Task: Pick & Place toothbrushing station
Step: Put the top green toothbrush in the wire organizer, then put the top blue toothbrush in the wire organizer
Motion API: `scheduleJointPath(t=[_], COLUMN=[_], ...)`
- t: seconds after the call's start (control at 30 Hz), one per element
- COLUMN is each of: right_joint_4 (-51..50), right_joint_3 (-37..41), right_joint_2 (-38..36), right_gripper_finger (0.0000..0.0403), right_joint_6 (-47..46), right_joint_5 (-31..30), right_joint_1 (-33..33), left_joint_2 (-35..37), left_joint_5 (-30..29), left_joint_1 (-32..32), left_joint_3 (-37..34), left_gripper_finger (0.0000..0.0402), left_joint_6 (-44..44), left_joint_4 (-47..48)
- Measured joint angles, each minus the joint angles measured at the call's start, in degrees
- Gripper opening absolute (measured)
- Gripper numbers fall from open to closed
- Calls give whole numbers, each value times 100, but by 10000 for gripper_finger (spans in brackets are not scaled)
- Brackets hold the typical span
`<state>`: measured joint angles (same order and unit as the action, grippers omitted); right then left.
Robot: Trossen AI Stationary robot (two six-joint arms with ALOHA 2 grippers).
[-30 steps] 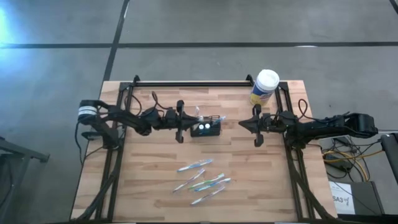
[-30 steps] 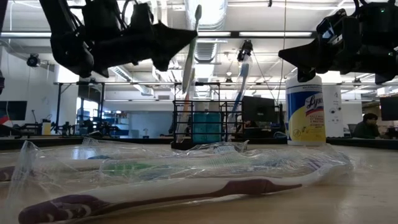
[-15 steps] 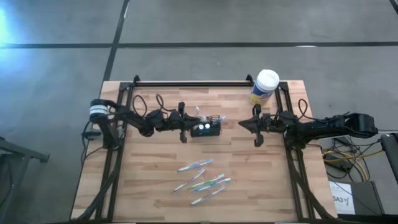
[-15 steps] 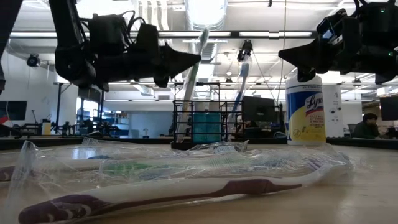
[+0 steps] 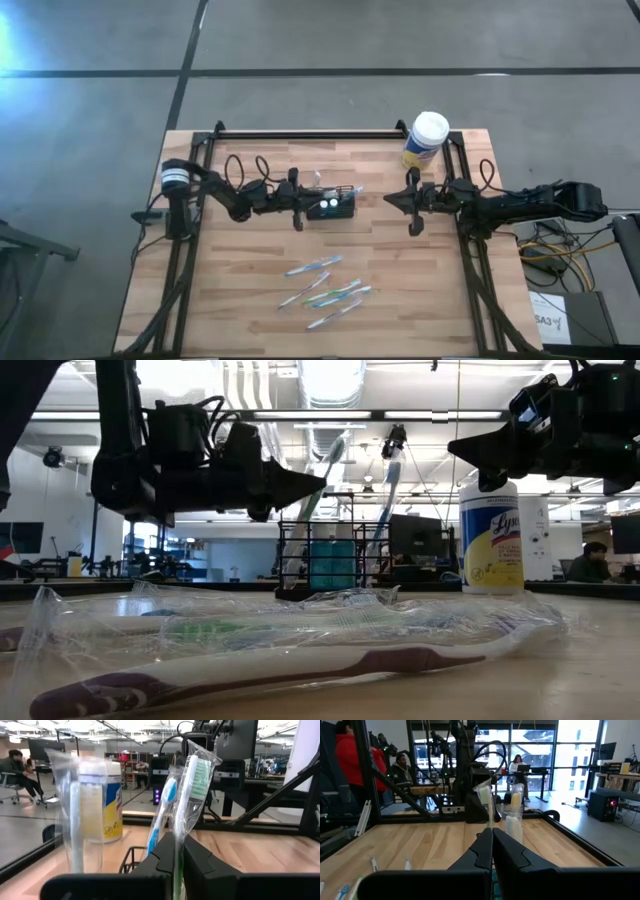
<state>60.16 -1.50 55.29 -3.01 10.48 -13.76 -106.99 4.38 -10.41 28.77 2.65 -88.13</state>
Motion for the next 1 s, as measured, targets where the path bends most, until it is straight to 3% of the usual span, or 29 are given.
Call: scheduleJointPath(t=[0.23,0.63,1.0], right_joint_4=[2,0,0], right_joint_3=[0,0,0], right_joint_2=[0,0,0], right_gripper_finger=[8,8,8], right_joint_6=[0,0,0], right_joint_5=[0,0,0], right_joint_1=[0,0,0], left_joint_2=[26,31,39], left_joint_5=[0,0,3], left_joint_1=[0,0,0], left_joint_3=[-7,-7,-7], left_gripper_finger=[18,87,97], left_joint_6=[57,282,434], left_joint_4=[-72,-37,12])
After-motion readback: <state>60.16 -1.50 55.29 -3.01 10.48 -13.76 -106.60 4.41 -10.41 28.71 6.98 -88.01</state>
